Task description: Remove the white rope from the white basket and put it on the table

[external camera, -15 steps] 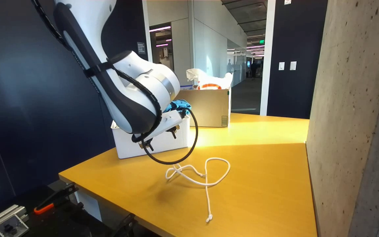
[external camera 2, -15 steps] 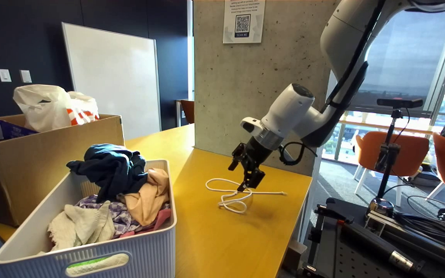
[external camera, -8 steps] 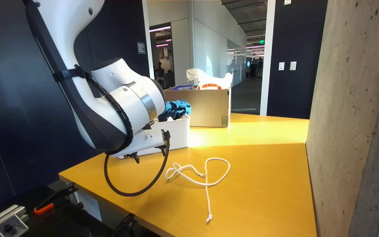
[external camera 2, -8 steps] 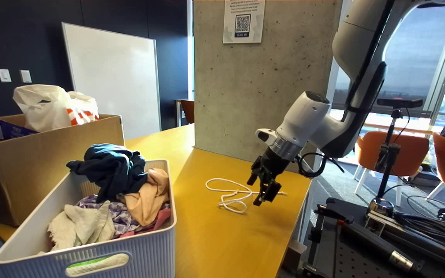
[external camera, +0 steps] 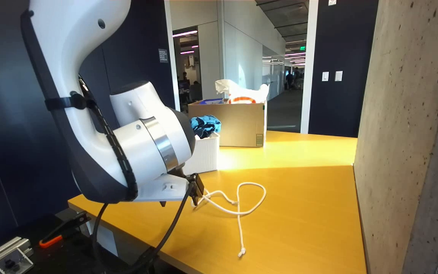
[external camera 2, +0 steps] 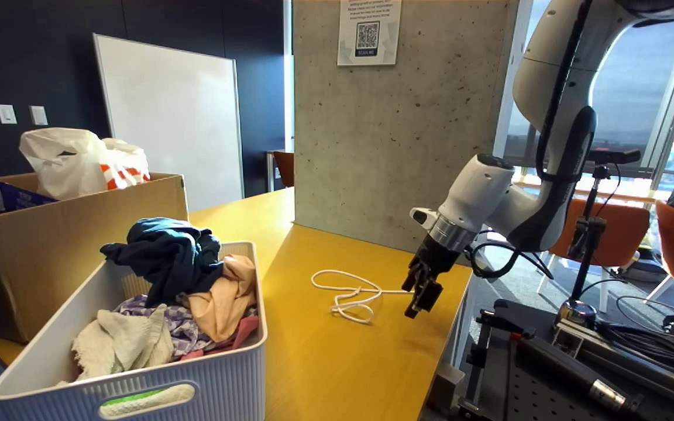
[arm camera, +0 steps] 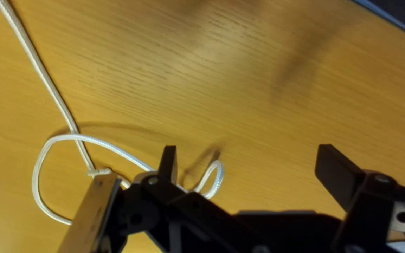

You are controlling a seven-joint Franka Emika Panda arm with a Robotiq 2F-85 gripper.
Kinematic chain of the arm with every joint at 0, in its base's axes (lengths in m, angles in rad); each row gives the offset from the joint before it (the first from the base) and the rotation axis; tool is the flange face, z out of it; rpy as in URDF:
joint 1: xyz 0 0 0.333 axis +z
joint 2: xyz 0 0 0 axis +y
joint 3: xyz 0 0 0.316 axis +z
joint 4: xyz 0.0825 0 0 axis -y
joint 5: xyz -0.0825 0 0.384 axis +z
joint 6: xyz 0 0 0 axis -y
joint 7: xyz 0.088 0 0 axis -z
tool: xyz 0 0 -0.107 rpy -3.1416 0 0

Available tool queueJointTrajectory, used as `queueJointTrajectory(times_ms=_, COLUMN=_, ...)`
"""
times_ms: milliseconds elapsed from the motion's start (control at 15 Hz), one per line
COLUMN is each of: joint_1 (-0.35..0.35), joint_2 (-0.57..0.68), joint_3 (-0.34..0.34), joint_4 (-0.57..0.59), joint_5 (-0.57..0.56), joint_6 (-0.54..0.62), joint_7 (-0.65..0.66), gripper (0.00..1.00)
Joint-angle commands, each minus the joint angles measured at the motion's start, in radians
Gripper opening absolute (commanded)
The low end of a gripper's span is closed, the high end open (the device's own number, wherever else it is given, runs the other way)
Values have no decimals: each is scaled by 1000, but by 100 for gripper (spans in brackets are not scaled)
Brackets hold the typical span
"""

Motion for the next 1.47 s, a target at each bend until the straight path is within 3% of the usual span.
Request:
queueJointTrajectory(times_ms=0, joint_1=-41, joint_2=73, joint_3=54, joint_4=84, joint_5=46, joint_6=66, joint_7=70, gripper=100)
queueJointTrajectory(times_ms=200, joint_1=-72, joint_2=114, joint_3=125, joint_4=137, joint_5=69, joint_6=62, joint_7=90, gripper=100)
queueJointTrajectory(times_ms=467, joint_1=-164, joint_2=186, joint_3=251, joint_4=189, joint_5=20, joint_6=63, joint_7=156, gripper=100)
queueJointTrajectory(times_ms=1400, joint_1=-441, joint_2=304, joint_3=539, joint_4=261, joint_5=40, joint_6=-91, joint_7=139, gripper=100)
